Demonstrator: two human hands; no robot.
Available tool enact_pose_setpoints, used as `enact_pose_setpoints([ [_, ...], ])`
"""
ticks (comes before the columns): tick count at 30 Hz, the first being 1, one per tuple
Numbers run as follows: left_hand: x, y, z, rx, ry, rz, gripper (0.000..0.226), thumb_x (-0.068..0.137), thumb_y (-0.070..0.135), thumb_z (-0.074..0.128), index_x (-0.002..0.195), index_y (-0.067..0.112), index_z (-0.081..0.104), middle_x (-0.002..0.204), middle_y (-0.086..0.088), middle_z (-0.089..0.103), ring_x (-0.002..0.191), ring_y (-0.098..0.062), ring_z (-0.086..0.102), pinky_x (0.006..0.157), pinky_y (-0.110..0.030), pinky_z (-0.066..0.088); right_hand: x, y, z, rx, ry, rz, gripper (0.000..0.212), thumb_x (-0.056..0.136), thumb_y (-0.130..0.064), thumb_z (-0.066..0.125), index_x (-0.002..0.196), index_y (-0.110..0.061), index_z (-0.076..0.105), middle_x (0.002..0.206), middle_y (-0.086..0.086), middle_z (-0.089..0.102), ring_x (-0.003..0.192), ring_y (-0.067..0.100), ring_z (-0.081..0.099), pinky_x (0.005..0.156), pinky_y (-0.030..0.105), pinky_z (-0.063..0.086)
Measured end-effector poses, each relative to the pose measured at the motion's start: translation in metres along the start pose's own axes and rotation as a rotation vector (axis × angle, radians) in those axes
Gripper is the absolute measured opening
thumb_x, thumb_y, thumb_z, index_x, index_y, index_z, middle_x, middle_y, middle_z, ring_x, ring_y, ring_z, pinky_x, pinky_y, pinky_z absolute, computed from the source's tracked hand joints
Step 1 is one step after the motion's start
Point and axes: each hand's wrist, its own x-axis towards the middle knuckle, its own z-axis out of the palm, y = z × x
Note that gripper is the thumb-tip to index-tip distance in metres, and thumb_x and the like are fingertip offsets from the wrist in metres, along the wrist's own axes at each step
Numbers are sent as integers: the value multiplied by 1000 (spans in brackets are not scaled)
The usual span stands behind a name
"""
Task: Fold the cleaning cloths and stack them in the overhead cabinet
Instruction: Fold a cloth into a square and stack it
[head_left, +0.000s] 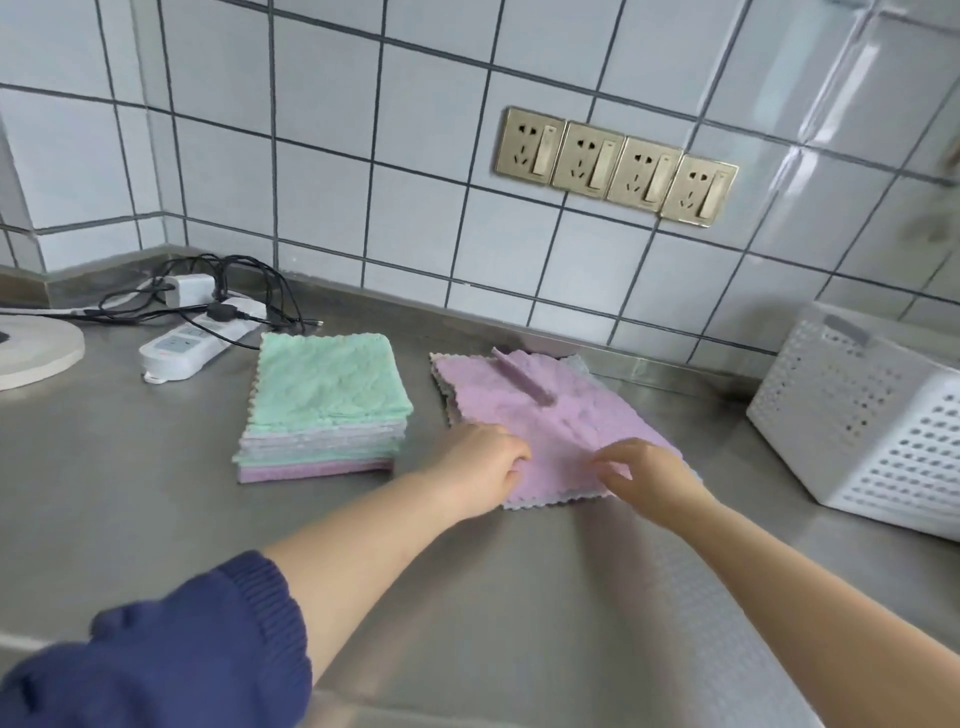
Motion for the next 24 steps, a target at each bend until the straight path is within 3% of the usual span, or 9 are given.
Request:
enact_pose_setpoints([
  [3, 8, 16, 14, 39, -71, -14, 37, 88, 38, 54, 123, 25, 58, 120, -2, 57, 114, -25, 50, 93, -28, 41, -7, 19, 5, -9, -11, -2, 27, 90, -31, 58, 116, -30, 65, 125, -10, 59, 118, 10, 52, 91, 17, 35],
  [6, 14, 24, 17, 193, -70, 4, 36, 87, 43, 53, 117, 23, 59, 117, -2, 57, 109, -27, 53, 89, -31, 43, -4, 23, 11, -14, 22, -10, 28, 91, -28, 55, 118, -27, 64, 125, -7, 60, 118, 14, 52, 96, 23, 39],
  [11, 18, 26, 17, 339, -26, 47, 25, 89, 22, 45, 106, 16, 62, 103, -5, 64, 92, -30, 59, 70, -31, 41, 5, 26, 15, -68, 60, -24, 25, 93, -34, 50, 114, -31, 65, 118, -6, 63, 109, 19, 57, 89, 30, 46],
  [15, 20, 30, 12, 446, -105, 85, 25, 75, -3, 48, 96, 9, 53, 94, -9, 59, 81, -31, 58, 58, -33, 30, 7, 29, 16, -91, 96, -47, 25, 92, -32, 50, 112, -29, 65, 114, -4, 60, 107, 19, 56, 86, 32, 47],
  [18, 25, 24, 14, 394, -77, 100, 36, 70, -9, 47, 101, 8, 54, 94, -9, 58, 85, -30, 58, 59, -35, 36, 11, 32, 21, -154, 171, -40, 24, 92, -21, 46, 103, -24, 67, 108, -2, 61, 99, 22, 59, 77, 34, 51],
  [21, 31, 12, 21, 258, -9, 23, 41, 75, -6, 47, 107, 15, 61, 101, -4, 63, 93, -30, 60, 69, -33, 47, 17, 37, 23, -161, 213, -15, 35, 84, -6, 46, 106, -23, 67, 118, -3, 58, 99, 25, 59, 74, 32, 51],
  [24, 35, 8, 21, 103, 56, -105, 40, 82, -2, 46, 110, 20, 64, 111, 0, 63, 103, -27, 58, 71, -27, 39, 25, 44, 23, -97, 230, 27, 41, 79, 0, 45, 102, -23, 69, 120, -2, 58, 102, 27, 58, 76, 32, 50],
])
